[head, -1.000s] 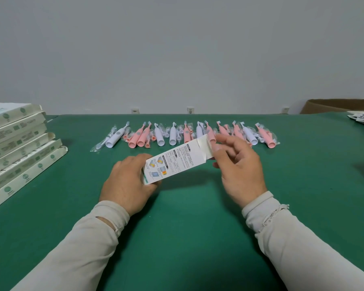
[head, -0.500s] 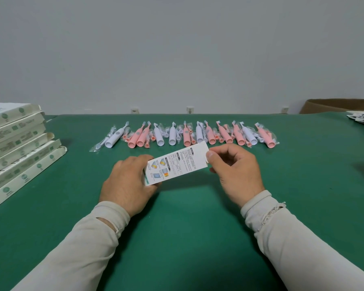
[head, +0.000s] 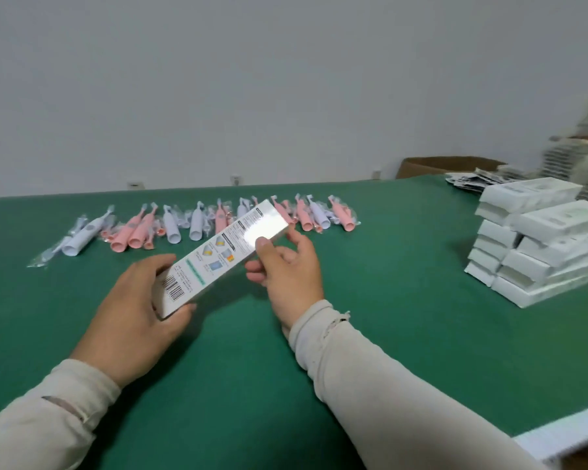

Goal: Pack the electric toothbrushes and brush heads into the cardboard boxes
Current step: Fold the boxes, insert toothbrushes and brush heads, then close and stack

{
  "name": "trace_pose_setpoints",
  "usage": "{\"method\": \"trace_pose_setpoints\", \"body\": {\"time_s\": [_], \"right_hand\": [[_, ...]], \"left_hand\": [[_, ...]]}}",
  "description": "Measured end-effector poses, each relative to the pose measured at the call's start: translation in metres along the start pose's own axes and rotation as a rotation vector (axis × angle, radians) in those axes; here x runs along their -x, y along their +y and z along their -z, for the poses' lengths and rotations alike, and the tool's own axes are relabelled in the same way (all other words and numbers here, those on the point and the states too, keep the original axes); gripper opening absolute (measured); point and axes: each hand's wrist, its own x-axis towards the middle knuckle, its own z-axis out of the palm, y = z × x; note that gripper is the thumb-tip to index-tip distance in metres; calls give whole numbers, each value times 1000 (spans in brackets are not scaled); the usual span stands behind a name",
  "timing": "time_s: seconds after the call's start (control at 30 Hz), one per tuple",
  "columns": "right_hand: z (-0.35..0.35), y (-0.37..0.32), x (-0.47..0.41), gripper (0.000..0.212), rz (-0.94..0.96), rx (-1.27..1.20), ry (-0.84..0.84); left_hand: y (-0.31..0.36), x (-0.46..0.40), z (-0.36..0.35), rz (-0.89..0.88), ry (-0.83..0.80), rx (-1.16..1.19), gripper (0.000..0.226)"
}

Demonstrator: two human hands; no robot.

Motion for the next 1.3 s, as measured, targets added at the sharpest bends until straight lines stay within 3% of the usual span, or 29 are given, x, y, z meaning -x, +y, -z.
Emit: {"method": "trace_pose_setpoints", "body": {"time_s": [0.13,0.23,0.33,0.47,0.5,0.63,0.7,0.83,1.03,1.13,1.23,1.3], "right_hand": [[-17,4,29,17,-197,89,-156],[-25,0,49,32,-228,143,-160],[5,-33,43,29,-117,182,10],[103,-106,10,10,76,414,349],[131,-124,1,4,75,474,417],[231,-172,-27,19,-63,609,590],[259,-185,-30,33,-121,521,677],[289,-198,-36,26,-182,380,804],[303,-196,-38,23,-195,407,796],[300,-190,-34,39,-143,419,807],[267,-176,-13,38,55,594,990],[220,-149,6,32,224,651,918]], "left_hand": [[27,5,-14,-87,89,117,62],[45,7,-18,-192,73,189,70],[60,9,-20,-344,51,152,61],[70,9,-29,-323,20,258,25],[68,10,-33,-297,3,282,23],[44,16,-44,-211,-58,201,39],[37,17,-42,-157,-46,188,32],[37,17,-41,-158,-48,180,29],[42,16,-42,-151,-76,185,30],[45,16,-42,-145,-59,202,29],[45,16,-42,-132,-54,219,29],[46,15,-42,-109,-51,218,29]]}}
